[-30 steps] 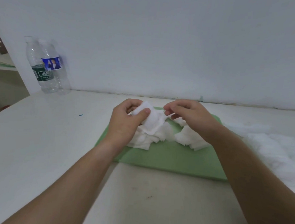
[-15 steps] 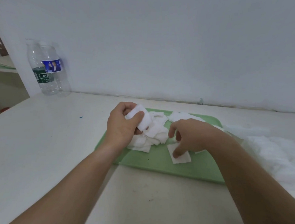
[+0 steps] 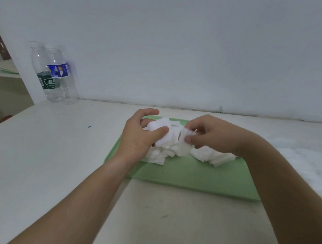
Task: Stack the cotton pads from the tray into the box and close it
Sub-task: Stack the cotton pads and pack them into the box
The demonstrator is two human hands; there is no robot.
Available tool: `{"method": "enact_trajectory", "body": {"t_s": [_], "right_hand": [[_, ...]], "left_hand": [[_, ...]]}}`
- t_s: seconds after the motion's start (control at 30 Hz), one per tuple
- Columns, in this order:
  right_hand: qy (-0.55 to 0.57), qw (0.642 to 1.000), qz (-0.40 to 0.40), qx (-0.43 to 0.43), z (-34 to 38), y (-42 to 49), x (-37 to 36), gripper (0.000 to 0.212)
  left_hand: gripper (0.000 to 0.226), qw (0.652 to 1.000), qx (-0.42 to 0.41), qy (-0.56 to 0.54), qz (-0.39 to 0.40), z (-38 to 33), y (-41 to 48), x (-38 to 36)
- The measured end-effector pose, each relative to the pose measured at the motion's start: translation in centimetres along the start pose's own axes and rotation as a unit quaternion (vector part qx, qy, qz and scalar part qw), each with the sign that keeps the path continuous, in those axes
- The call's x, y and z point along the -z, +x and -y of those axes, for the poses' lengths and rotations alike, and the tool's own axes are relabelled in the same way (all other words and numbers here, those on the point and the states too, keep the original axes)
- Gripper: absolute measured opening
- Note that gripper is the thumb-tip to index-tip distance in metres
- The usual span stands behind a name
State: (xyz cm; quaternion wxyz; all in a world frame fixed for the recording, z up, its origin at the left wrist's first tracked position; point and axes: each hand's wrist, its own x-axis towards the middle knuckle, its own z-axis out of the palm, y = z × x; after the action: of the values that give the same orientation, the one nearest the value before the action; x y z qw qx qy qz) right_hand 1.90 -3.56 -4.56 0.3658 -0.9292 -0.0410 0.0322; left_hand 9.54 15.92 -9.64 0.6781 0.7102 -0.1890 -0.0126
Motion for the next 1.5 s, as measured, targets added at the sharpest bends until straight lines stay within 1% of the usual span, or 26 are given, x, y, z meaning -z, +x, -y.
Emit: {"method": "enact_trajectory", "body": {"t_s": [0.03,0.1,0.17,0.23,0.37,0.6,0.73,0.87,0.93,0.97,1.0,1.07,1.13,1.2,1.3,1.4,1.5], "right_hand": [[0.062,0.998,0.001,0.015,0.3,-0.1,0.1,0.011],[0.145,0.988,0.001,0.042,0.6,-0.2,0.1,0.012],[0.191,0.980,-0.017,0.046,0.8,0.0,-0.3,0.018],[0.210,0.976,-0.043,0.033,0.7,0.3,-0.7,0.020],[0.203,0.975,-0.090,0.015,0.6,0.7,-1.0,0.015],[0.164,0.979,-0.119,-0.015,0.5,0.9,-1.1,0.016],[0.165,0.976,-0.140,-0.026,0.2,1.2,-1.4,0.015],[0.156,0.974,-0.163,-0.033,0.2,1.4,-1.8,0.017],[0.131,0.973,-0.188,-0.036,0.2,1.6,-2.2,0.022],[0.111,0.971,-0.210,-0.040,0.1,1.7,-2.4,0.023],[0.095,0.966,-0.238,-0.043,0.1,2.0,-2.7,0.023],[0.091,0.952,-0.289,-0.051,0.0,2.4,-3.4,0.022],[0.089,0.948,-0.300,-0.050,-0.1,2.6,-4.0,0.015],[0.059,0.958,-0.279,-0.035,-0.3,2.7,-4.7,0.011],[-0.006,0.972,-0.237,0.002,-0.8,2.7,-5.8,0.016],[-0.081,0.980,-0.181,0.016,-1.1,2.7,-6.3,0.029],[-0.135,0.980,-0.148,0.010,-1.3,2.6,-6.6,0.033]], "left_hand": [[0.044,1.000,0.000,-0.001,0.007,-0.2,-0.1,-0.1],[0.046,1.000,0.004,-0.011,0.027,-0.4,-0.4,-0.3],[0.046,0.998,0.009,-0.027,0.053,-0.7,-0.7,-0.5],[0.045,0.996,0.011,-0.041,0.076,-0.7,-0.9,-0.6],[0.037,0.994,0.012,-0.046,0.094,-0.6,-0.9,-0.6],[0.016,0.991,-0.022,-0.021,0.128,-0.1,-0.7,-0.6],[0.017,0.993,-0.018,0.002,0.119,0.0,-0.6,-0.7],[0.025,0.993,-0.008,0.000,0.119,0.0,-0.3,-0.7],[0.018,0.992,-0.022,0.002,0.121,-0.2,-0.6,-0.7],[0.013,0.993,-0.033,0.012,0.113,-0.3,-0.7,-0.6],[0.015,0.995,-0.045,0.026,0.091,-0.2,-0.6,-0.5],[0.019,0.996,-0.063,0.055,0.013,0.1,0.1,-0.1],[0.017,0.993,-0.067,0.068,-0.063,0.3,0.8,0.9],[0.017,0.988,-0.054,0.055,-0.131,0.3,1.5,2.0],[0.018,0.979,-0.017,0.013,-0.201,0.5,2.2,3.3],[0.016,0.975,0.004,-0.006,-0.224,0.8,2.5,3.5],[0.018,0.978,0.013,-0.006,-0.210,0.7,2.2,3.2]]}}
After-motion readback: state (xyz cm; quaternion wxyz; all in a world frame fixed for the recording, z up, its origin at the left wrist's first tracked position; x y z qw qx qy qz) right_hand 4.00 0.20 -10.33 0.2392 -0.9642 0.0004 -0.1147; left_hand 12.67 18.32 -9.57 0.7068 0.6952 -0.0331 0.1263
